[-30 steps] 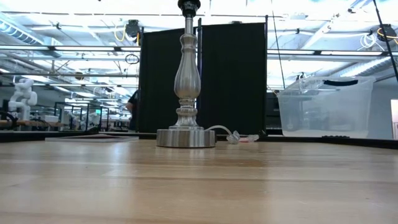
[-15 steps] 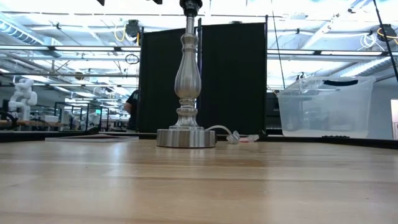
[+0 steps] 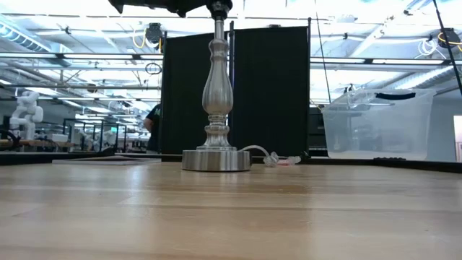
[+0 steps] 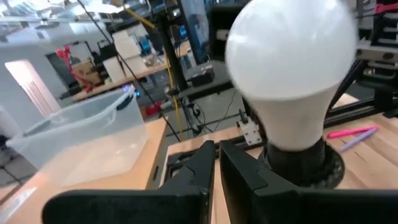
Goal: Screw lightbulb
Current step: Insert the white lightbulb into the silver lamp
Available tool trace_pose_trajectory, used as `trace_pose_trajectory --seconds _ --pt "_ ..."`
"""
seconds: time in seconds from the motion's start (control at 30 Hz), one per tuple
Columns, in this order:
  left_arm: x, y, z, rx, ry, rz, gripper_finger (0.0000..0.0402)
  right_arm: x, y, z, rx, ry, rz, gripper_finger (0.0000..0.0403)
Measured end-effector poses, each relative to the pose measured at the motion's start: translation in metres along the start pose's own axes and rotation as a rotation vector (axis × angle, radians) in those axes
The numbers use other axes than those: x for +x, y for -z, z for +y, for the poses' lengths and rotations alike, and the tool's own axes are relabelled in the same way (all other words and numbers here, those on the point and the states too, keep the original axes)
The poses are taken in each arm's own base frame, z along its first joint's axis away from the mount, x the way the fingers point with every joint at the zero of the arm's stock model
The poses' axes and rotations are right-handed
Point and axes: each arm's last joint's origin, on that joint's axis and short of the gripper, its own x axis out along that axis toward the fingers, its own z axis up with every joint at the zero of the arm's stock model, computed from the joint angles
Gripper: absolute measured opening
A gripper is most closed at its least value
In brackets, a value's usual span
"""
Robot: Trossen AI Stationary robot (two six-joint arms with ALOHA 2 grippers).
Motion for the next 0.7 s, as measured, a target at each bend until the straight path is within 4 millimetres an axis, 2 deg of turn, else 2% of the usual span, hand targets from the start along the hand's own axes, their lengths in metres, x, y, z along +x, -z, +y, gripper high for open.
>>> trace_pose_trajectory --seconds 0.13,0.33,0.47,0.7 --pt "-0.004 -0.001 -0.001 -0.008 0.005 0.010 0.0029 -0.001 0.001 0.002 -0.011 -0.001 0.014 0.0000" --pt "-0.009 -0.011 -0.009 0.006 0.025 -0.017 0.0029 0.000 0.002 -0.003 -0.039 0.103 0.046 0.0000" --pt "-0.016 -0.020 -0.016 0.028 0.053 -0.041 0.0029 0.006 0.001 -0.012 -0.045 0.134 0.023 0.0000" --pt "-0.007 -0.025 -0.029 0.039 0.127 -0.079 0.0029 0.021 0.001 -0.035 -0.058 0.136 -0.042 0.0000"
